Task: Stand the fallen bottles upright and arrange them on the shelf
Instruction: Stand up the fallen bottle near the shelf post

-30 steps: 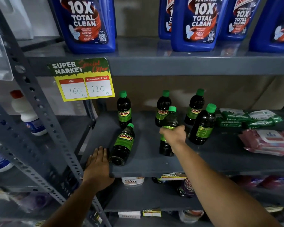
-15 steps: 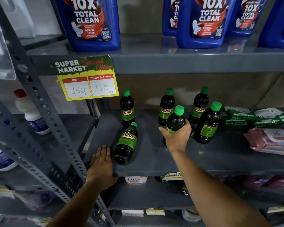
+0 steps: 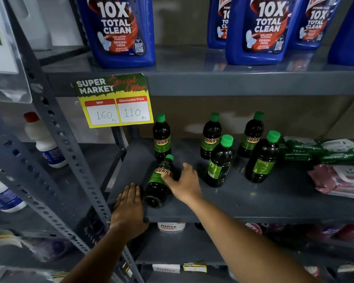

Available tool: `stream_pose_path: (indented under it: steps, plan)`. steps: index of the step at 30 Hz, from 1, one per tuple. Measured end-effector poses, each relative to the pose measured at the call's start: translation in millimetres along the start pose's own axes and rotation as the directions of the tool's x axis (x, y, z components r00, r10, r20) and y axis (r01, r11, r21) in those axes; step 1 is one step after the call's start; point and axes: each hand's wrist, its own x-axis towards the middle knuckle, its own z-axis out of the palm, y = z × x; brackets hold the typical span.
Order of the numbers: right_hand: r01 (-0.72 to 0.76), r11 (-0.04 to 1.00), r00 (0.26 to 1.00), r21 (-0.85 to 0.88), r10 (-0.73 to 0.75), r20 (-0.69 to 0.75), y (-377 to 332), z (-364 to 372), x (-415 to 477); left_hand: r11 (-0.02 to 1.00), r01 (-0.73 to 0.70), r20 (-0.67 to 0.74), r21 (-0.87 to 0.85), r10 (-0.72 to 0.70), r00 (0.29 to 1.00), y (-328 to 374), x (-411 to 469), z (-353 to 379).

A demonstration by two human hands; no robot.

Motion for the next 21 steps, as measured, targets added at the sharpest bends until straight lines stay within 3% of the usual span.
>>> stream_pose_path:
  steps: [3, 11, 15, 18, 21]
  plan:
    - [-0.199, 0.979, 0.979, 0.047, 0.196, 0.065, -14, 12, 17, 1.0, 0.003, 0.016, 0.016, -0.004, 1.0, 1, -1, -1]
    - [-0.423, 0.838, 0.906, 0.344, 0.397, 0.146, -28, 32, 31, 1.0, 0.003, 0.016, -0.004, -0.003, 1.0, 1, -2, -1]
    - [-0.397, 0.868, 0.912, 0.3, 0.41, 0.021, -32, 34, 23, 1.0, -0.007, 0.015, 0.0, 0.007, 1.0, -1, -1, 1]
    - [-0.334, 0.827, 0.931, 0.453, 0.365, 0.019, -38, 33, 24, 1.0, -0.008, 0.012, -0.014, 0.008, 1.0, -1, 0, 2]
    - [-0.239, 0.813, 0.941, 0.531, 0.328, -0.078, -41, 31, 24, 1.0, -0.009, -0.001, -0.027, 0.009, 1.0, -1, 0, 2]
